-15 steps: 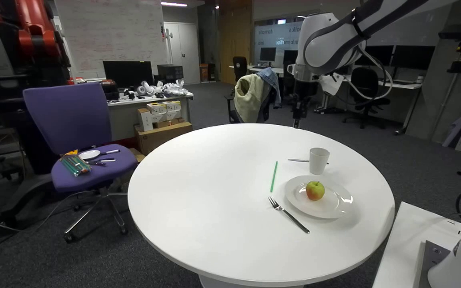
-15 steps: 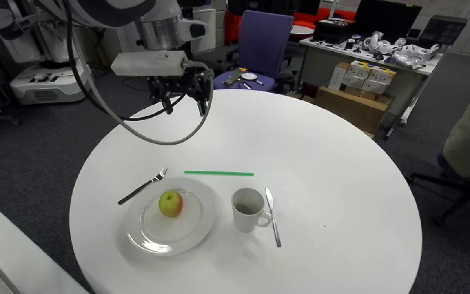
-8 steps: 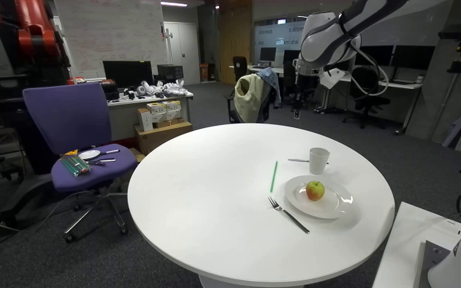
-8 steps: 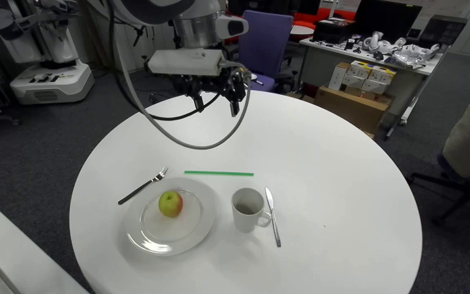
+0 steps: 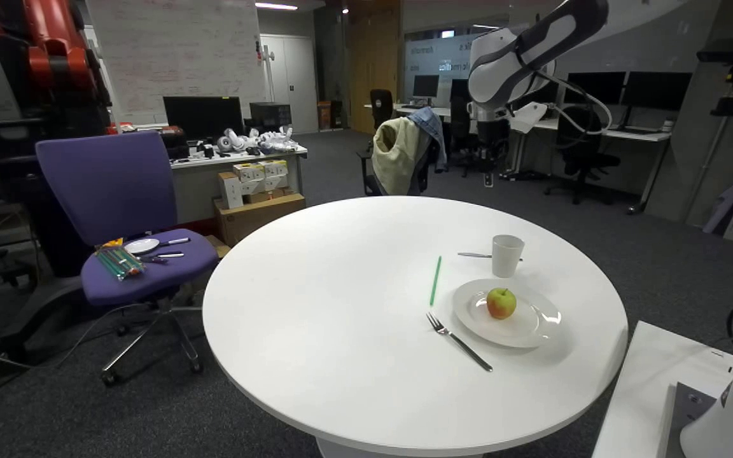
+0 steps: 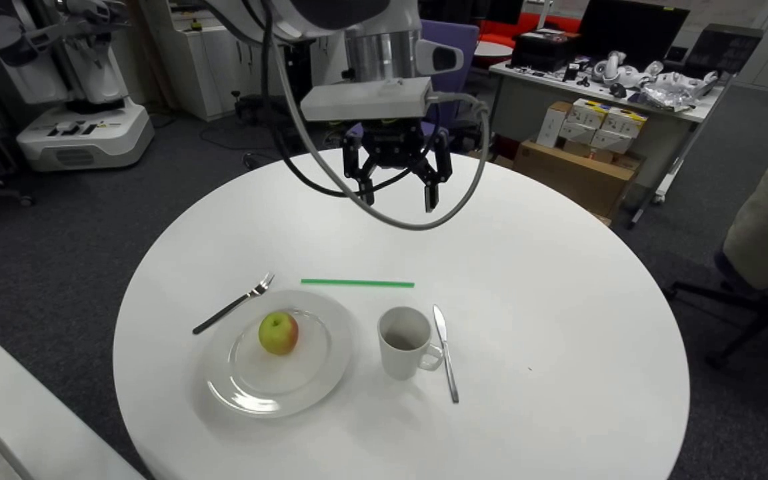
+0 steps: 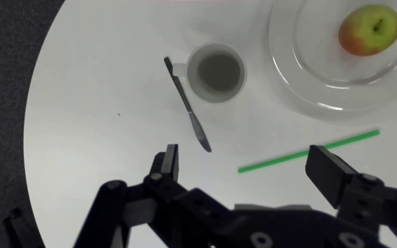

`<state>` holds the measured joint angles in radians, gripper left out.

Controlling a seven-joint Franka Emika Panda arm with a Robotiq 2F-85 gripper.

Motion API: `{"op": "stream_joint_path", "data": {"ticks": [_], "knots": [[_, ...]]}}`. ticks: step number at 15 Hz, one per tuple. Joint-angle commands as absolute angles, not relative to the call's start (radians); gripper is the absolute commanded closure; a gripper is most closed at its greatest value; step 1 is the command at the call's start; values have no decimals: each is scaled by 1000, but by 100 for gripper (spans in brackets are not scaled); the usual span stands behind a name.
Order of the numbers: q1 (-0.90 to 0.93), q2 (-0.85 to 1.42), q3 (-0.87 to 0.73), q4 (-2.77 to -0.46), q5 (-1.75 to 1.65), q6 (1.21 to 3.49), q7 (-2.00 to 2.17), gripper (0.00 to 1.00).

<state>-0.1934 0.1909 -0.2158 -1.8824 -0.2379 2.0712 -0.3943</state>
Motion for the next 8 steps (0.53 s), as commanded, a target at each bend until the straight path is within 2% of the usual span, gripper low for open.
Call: {"op": "stream_joint_path", "data": {"ticks": [1, 6, 8], "knots": [[-218, 253, -207, -1779, -281, 1940, -484, 0], [-256, 281, -199, -1763, -294, 1905, -665, 0], [-249, 273, -200, -1797, -283, 1940, -616, 0]]}}
